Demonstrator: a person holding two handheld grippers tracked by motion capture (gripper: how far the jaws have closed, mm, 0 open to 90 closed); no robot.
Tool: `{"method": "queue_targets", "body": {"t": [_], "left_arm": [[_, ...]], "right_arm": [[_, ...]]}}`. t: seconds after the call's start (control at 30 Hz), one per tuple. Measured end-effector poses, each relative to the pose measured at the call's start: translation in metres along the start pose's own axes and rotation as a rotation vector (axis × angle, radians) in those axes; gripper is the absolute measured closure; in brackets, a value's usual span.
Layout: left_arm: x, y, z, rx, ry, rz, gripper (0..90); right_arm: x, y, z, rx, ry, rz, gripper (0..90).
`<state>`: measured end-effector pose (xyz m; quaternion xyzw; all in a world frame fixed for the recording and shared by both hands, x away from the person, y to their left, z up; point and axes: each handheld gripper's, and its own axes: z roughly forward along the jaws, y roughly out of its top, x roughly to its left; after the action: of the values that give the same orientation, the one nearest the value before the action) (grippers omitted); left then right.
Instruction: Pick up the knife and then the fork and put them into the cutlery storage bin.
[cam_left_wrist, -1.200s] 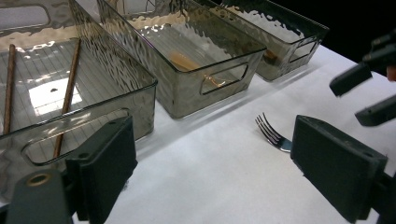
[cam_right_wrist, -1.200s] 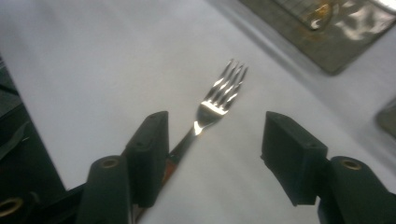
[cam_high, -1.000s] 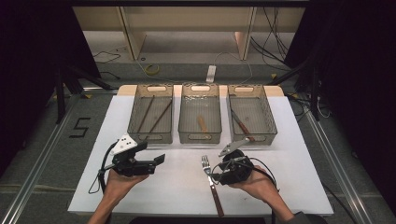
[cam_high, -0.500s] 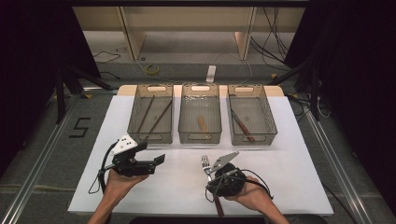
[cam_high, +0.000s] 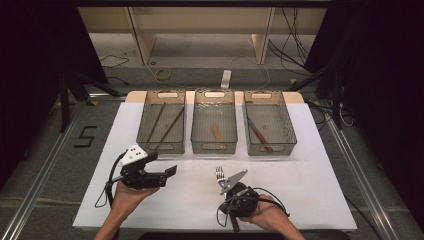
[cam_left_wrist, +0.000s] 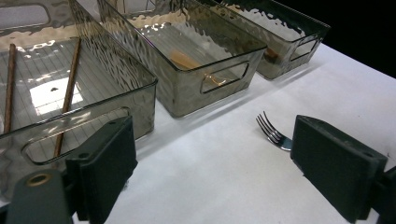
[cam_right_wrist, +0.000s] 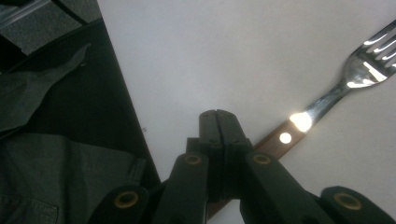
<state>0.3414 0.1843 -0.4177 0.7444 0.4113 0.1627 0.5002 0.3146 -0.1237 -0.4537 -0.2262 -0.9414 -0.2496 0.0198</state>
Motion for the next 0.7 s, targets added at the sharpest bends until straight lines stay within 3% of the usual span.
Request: {"method": "queue_targets", "body": {"t": [0.23, 0.5, 0.7], "left_arm": [[0.0, 0.0, 0.0, -0.001, 0.0, 0.0, 13.6], [0.0, 0.0, 0.0, -0.001, 0.001, 0.001, 13.6], [0.0, 0.0, 0.0, 0.0, 0.001, 0.001, 13.6]], "right_arm": [[0.001, -0.002, 0.004, 0.039, -0.005, -0.014, 90.0], [-0.001, -0.007, 0.007, 0.087, -0.042, -0.031, 90.0], [-0.009, -0.011, 0.001, 0.104, -0.071, -0.011, 90.0]]}}
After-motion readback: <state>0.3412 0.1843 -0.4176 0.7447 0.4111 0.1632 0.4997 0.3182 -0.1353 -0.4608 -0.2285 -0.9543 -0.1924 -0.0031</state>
